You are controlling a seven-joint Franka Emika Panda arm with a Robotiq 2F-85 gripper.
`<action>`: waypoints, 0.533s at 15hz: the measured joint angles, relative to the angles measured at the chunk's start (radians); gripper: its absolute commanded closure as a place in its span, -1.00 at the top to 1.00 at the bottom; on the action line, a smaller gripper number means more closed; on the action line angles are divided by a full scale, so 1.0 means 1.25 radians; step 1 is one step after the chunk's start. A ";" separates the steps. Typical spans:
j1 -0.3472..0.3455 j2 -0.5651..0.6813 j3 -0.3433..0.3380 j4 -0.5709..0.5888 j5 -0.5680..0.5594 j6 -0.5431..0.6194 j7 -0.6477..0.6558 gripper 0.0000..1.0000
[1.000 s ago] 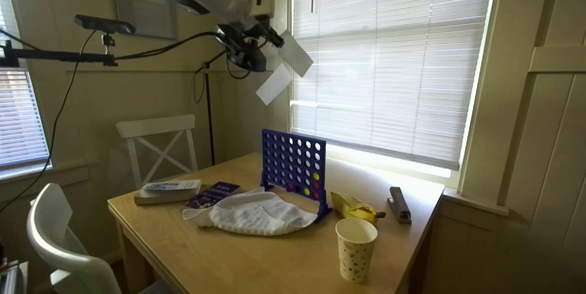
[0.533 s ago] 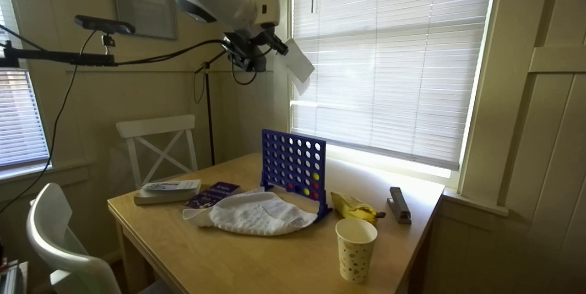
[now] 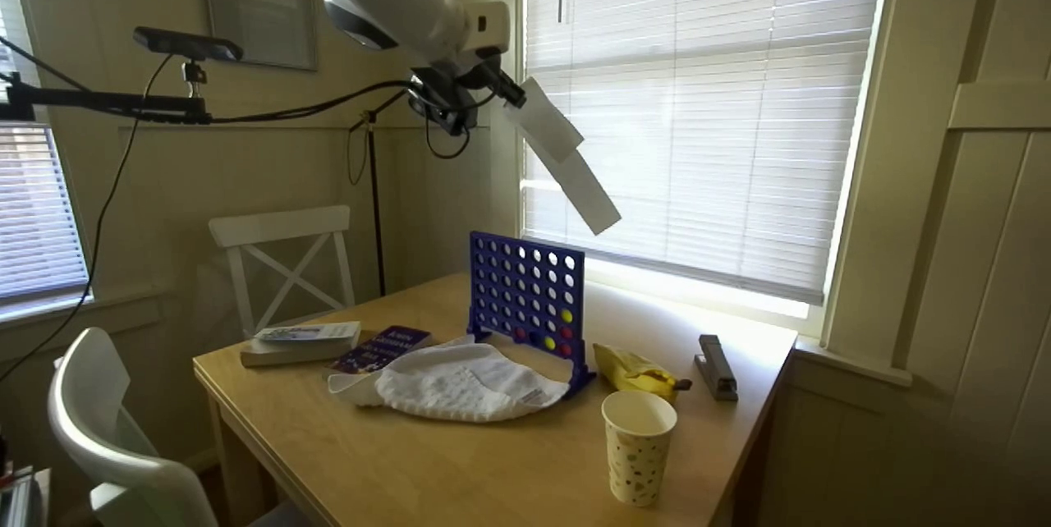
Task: Put the long white strip behind the blue object
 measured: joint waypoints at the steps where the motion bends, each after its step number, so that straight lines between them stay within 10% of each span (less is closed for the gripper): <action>1: 0.003 0.019 0.000 0.013 -0.014 0.017 0.000 -1.00; 8: 0.043 0.178 -0.001 0.093 -0.152 0.213 0.006 -1.00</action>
